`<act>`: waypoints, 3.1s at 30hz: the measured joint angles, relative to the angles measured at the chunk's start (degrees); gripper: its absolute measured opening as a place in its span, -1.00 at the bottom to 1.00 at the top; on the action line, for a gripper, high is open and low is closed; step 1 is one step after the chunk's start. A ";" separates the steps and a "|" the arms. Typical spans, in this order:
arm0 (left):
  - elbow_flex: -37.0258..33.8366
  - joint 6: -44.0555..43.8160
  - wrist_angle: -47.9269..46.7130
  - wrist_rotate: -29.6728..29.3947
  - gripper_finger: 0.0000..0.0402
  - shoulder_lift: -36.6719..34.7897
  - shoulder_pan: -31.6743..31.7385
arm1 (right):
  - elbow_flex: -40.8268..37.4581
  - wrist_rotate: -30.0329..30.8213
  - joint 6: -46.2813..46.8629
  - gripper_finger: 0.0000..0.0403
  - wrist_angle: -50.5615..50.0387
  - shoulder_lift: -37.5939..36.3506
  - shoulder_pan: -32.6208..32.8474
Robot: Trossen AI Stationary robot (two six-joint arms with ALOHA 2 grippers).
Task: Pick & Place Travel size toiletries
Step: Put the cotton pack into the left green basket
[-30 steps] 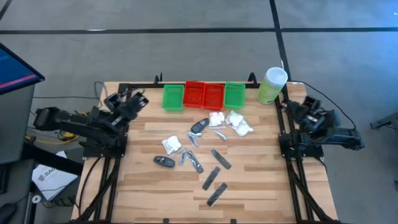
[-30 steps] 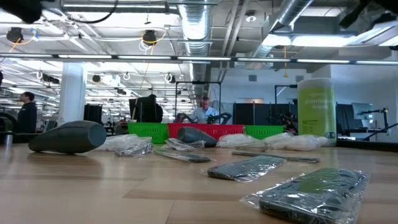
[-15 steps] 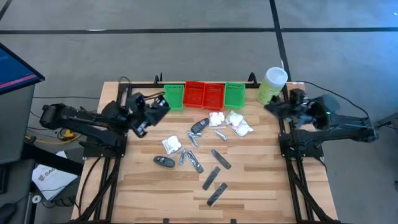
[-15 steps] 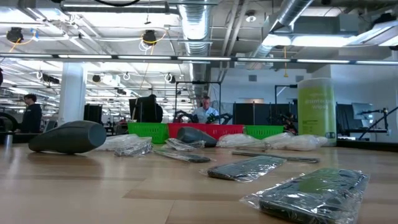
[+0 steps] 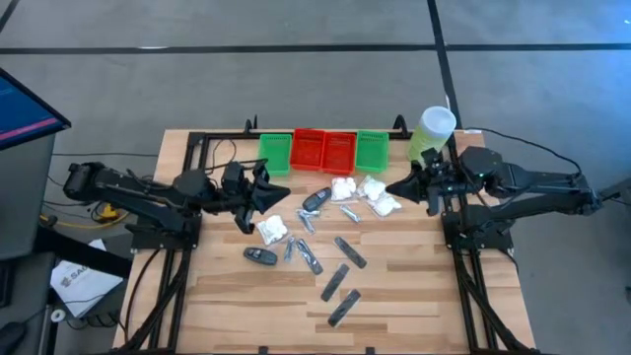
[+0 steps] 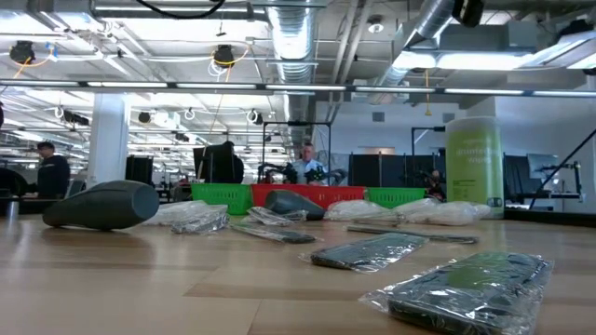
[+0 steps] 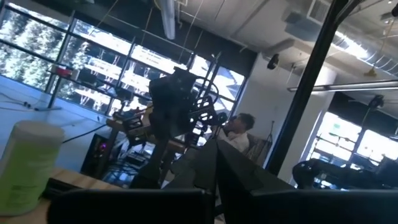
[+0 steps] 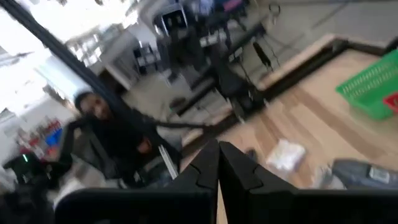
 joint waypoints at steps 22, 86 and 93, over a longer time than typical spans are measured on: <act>-0.02 -10.59 -24.39 -10.86 -0.99 -0.35 -3.03 | 10.58 -0.31 1.19 -1.00 -43.12 16.53 8.86; 9.79 3.20 -35.78 -6.80 -0.91 -0.33 2.51 | 10.39 5.70 -4.81 -0.96 -40.45 59.60 -4.20; 9.79 4.59 -36.72 -6.80 -0.91 -0.35 2.51 | 10.47 -0.09 -3.21 -0.99 -43.54 52.36 -4.04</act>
